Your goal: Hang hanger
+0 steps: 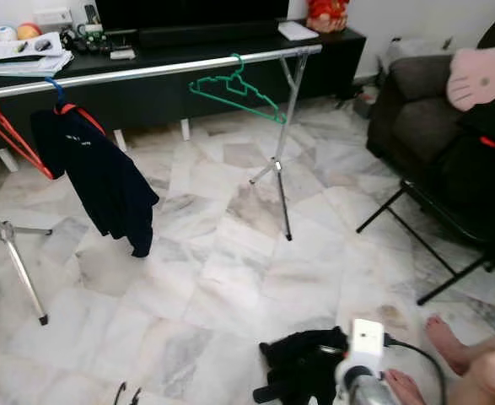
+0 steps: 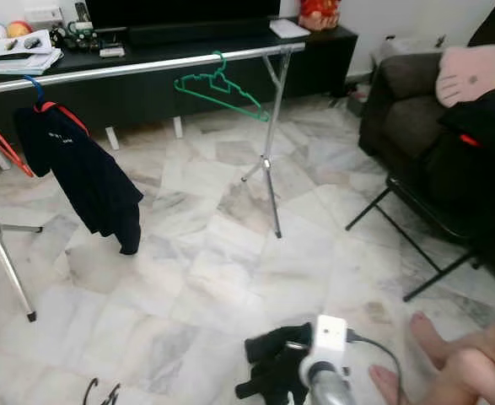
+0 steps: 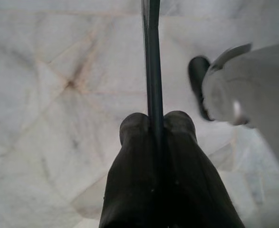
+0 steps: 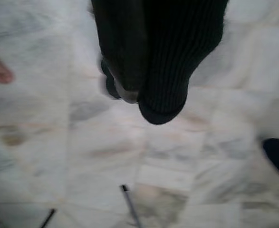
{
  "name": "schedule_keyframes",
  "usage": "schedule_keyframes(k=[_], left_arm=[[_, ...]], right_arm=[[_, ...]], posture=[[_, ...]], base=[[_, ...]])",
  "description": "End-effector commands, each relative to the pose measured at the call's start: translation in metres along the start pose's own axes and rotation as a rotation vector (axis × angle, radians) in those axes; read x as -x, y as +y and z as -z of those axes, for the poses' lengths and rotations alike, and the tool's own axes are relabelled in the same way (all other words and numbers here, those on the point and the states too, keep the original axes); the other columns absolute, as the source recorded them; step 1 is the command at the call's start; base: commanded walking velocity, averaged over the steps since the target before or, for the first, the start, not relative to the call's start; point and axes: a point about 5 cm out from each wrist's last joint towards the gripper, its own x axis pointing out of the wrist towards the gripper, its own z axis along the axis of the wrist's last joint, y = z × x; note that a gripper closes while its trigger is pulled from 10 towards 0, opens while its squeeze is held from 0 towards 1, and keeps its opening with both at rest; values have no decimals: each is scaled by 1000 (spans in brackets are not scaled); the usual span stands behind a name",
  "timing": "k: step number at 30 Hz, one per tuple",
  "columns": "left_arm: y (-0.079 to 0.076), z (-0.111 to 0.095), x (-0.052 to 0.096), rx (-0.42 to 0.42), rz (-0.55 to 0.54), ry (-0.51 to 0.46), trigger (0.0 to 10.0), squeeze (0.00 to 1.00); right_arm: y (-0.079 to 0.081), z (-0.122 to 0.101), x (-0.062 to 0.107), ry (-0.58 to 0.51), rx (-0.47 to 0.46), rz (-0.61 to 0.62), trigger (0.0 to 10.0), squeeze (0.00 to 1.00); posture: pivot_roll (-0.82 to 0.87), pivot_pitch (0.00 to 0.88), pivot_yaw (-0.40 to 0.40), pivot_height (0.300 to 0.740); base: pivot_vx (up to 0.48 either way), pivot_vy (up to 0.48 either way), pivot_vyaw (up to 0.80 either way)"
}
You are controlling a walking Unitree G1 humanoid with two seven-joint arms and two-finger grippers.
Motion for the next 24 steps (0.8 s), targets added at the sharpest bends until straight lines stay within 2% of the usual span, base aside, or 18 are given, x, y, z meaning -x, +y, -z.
schedule_keyframes(k=[1,18,22,23,24], left_arm=[[-3,11,3,-15,13,34,10000,0],[-6,1,0,6,28,-3,10000,0],[-4,-14,-2,12,13,-75,10000,0],[0,-30,-4,19,6,-139,10000,0],[1,-35,-5,21,4,-162,10000,0]], right_arm=[[-5,-5,-1,-18,10,11,10000,0],[-5,-9,-2,-31,11,9,10000,0],[-8,-18,-4,-62,15,14,10000,0],[-10,-28,-5,-100,18,16,10000,0],[-10,-32,-6,-115,17,17,10000,0]], posture=[[-47,115,24,740],[-41,110,23,740],[-41,125,17,740],[-39,128,16,740],[-38,128,16,740]], base=[[0,0,0],[0,0,0],[0,0,0],[0,0,0],[0,0,0]])
